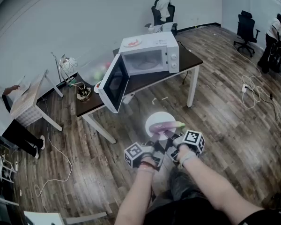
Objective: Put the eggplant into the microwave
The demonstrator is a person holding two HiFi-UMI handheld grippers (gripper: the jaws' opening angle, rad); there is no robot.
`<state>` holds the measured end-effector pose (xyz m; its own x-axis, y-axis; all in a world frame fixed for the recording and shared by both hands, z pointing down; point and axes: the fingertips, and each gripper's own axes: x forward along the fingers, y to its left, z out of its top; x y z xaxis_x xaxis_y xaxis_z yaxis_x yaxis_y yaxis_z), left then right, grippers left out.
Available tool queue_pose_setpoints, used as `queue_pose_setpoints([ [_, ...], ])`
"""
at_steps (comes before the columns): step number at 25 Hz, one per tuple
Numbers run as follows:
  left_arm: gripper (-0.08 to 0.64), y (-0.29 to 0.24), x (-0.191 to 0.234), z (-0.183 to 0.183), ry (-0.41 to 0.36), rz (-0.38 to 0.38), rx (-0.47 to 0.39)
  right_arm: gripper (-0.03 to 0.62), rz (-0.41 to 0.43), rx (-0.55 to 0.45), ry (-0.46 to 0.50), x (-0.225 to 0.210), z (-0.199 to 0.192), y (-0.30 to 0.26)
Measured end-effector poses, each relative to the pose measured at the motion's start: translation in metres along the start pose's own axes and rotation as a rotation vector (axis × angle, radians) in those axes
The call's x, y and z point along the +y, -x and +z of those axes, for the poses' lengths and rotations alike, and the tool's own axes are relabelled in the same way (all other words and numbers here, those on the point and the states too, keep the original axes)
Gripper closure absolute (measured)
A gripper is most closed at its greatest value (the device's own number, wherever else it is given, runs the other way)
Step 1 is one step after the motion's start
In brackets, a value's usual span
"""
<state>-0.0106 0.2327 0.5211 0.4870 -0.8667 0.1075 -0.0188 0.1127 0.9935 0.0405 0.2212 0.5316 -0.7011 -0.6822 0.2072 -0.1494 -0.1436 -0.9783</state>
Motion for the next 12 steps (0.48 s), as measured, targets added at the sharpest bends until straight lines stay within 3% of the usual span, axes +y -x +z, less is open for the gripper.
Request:
queue_pose_setpoints([
  [12,0.537,-0.045,0.007,0.032,0.006,0.021,0.002,0.574,-0.004,0.001,-0.031,-0.006,0.034,-0.045],
])
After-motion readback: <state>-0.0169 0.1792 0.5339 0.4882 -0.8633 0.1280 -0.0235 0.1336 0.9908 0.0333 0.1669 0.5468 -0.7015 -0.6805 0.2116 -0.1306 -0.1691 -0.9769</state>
